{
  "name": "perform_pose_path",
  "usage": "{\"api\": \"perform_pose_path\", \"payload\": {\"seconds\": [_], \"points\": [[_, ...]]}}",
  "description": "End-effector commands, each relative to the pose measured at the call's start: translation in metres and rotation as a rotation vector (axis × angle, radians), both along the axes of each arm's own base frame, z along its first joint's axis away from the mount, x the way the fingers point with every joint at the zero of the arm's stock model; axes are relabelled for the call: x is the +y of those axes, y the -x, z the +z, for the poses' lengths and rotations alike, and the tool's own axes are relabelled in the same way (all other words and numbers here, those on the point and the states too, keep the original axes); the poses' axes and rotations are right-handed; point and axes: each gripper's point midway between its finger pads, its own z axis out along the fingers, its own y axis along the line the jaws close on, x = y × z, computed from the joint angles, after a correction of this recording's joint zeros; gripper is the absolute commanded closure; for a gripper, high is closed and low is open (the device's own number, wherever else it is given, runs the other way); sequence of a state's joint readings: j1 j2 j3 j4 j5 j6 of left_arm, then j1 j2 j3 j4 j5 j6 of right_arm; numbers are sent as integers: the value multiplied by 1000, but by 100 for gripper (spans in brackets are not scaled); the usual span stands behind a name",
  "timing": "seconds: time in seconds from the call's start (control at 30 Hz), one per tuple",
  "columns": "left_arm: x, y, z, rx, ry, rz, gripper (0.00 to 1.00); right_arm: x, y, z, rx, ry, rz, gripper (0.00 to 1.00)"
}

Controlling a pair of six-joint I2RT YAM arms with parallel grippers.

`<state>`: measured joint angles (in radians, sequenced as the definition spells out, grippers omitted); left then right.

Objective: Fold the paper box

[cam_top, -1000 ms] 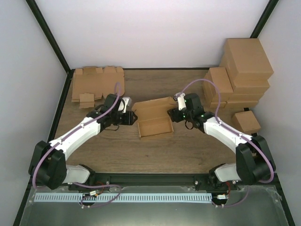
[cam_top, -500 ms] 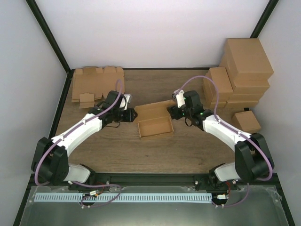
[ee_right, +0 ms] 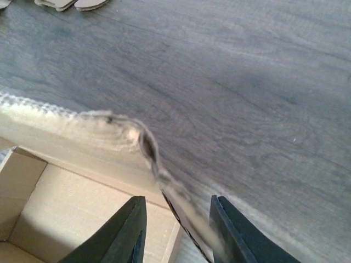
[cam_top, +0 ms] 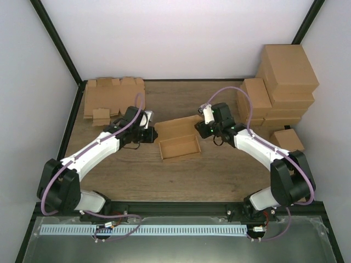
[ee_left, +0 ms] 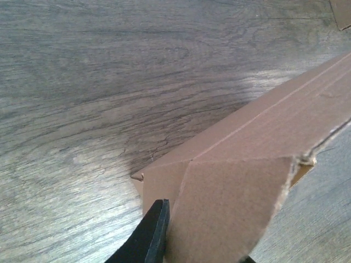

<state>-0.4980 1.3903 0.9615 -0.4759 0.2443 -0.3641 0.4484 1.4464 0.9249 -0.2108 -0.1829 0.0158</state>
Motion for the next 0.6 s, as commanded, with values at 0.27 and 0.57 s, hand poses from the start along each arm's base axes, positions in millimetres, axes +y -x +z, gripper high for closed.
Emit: {"api": "perform_pose_path", "payload": {"seconds": [0.27, 0.57], "points": [[-6, -5, 11, 4, 39, 40, 89, 7, 30, 4, 128, -124, -85, 83], [-14, -3, 13, 6, 127, 159, 90, 20, 51, 4, 136, -187, -269, 91]]}}
